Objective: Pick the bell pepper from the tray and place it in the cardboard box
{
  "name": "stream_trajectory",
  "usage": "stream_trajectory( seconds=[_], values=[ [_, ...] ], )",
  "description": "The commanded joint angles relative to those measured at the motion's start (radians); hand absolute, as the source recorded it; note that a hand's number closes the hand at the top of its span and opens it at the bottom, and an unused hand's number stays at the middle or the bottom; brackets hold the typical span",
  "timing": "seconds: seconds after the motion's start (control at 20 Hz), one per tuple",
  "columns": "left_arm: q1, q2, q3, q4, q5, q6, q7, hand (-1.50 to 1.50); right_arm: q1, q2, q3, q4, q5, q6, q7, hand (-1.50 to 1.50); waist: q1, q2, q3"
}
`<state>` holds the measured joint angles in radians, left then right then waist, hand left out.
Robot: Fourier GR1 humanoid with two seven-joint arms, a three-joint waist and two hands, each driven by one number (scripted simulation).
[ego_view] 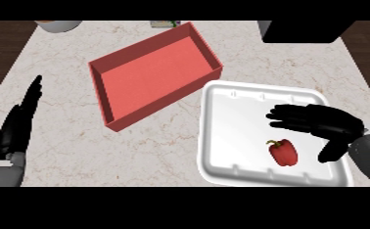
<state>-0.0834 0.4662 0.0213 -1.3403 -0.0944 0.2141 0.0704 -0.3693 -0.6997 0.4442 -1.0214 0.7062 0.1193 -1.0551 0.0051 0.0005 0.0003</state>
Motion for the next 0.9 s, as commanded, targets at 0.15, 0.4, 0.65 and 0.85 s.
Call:
stream_trajectory(
  seconds=[0.15,0.4,0.65,0.85],
  values=[
    [-0.002,-0.001,0.016,-0.01,-0.01,-0.017,0.021,0.0,0.053,-0.036,0.023,-0.069,-0.032,0.06,-0.161,-1.5,-0.003,-0.001,0.0],
    [-0.003,-0.023,0.013,-0.006,-0.026,-0.01,0.014,0.0,0.125,-0.082,0.035,-0.119,-0.058,0.007,-0.213,-1.5,-0.006,-0.001,0.0],
    [-0.012,-0.034,0.039,-0.004,-0.057,-0.007,0.018,0.0,0.095,-0.091,0.012,-0.171,0.004,0.048,-0.109,-1.5,-0.005,-0.001,0.0],
    [0.034,-0.063,0.04,-0.033,-0.075,-0.017,-0.012,0.0,0.137,-0.033,0.008,-0.165,0.086,0.029,-0.016,-1.5,-0.001,-0.001,0.0]
  ],
)
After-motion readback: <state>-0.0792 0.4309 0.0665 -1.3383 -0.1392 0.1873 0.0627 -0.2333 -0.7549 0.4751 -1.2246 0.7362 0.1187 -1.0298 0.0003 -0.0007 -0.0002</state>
